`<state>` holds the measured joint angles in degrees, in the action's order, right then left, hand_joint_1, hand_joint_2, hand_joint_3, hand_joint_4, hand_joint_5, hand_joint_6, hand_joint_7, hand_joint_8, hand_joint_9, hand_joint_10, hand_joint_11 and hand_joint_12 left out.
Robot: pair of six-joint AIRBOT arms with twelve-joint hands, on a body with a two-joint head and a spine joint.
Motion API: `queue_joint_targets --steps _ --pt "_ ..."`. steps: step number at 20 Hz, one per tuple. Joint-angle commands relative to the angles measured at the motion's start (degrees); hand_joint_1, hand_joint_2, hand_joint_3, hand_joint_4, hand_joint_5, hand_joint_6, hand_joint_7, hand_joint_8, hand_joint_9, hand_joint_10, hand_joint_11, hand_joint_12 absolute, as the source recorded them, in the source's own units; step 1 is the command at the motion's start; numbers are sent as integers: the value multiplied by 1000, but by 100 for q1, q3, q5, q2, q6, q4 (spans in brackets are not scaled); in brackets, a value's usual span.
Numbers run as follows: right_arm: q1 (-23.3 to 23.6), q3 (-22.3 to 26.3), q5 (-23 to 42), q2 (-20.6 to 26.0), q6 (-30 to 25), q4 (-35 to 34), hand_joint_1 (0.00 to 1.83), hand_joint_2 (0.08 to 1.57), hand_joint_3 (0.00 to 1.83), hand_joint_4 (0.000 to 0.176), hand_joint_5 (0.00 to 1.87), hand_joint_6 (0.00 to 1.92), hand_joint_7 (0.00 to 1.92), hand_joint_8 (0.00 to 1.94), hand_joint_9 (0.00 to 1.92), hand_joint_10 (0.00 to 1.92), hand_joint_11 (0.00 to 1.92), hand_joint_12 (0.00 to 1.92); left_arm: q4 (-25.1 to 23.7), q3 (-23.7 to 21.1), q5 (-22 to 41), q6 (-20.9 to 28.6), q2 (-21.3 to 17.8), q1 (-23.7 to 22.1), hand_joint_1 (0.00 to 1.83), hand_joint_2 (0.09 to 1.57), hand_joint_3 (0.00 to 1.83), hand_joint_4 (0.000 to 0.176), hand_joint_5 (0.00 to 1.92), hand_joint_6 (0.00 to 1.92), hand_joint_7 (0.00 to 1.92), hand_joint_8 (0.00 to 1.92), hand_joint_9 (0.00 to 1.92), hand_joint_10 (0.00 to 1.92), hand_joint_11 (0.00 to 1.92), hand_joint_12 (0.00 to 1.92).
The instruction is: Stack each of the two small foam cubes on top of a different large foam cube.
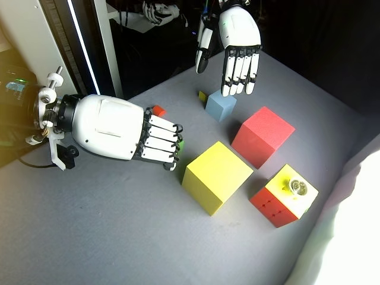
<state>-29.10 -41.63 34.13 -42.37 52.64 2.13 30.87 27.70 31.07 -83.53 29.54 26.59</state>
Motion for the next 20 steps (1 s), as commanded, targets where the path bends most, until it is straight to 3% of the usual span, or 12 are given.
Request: queue_joint_targets --steps 1,10,13,15,19,20 --pt "53 35 664 61 4 -20 0 1153 37 0 0 0 0 0 0 0 0 0 -82 7 528 -2 -43 -80 0 1188 1 0 125 6 115 5 133 4 102 123" --pt "102 237 257 49 92 -372 0 1169 24 0 0 0 0 0 0 0 0 0 120 15 401 -176 -41 -82 0 1184 0 0 121 5 118 4 141 5 125 109" --pt "110 260 203 4 164 -394 12 1172 17 0 0 0 0 0 0 0 0 0 360 -18 306 -445 -41 -78 0 1168 0 0 131 7 131 8 150 7 140 106" --pt "147 258 61 -63 276 -518 47 1172 12 0 0 0 0 0 0 0 0 0 358 -6 189 -481 -43 -31 151 1097 0 0 131 1 134 2 158 3 160 84" --pt "232 255 -165 -161 331 -585 312 1152 0 0 0 0 0 0 0 0 0 0 416 -32 206 -475 -52 50 385 990 0 0 96 0 106 0 146 1 179 62" --pt "300 254 -285 -193 424 -708 461 1119 0 0 1 0 0 0 0 0 0 0 466 -62 325 -475 -51 105 459 979 0 0 86 0 91 0 131 0 173 58"
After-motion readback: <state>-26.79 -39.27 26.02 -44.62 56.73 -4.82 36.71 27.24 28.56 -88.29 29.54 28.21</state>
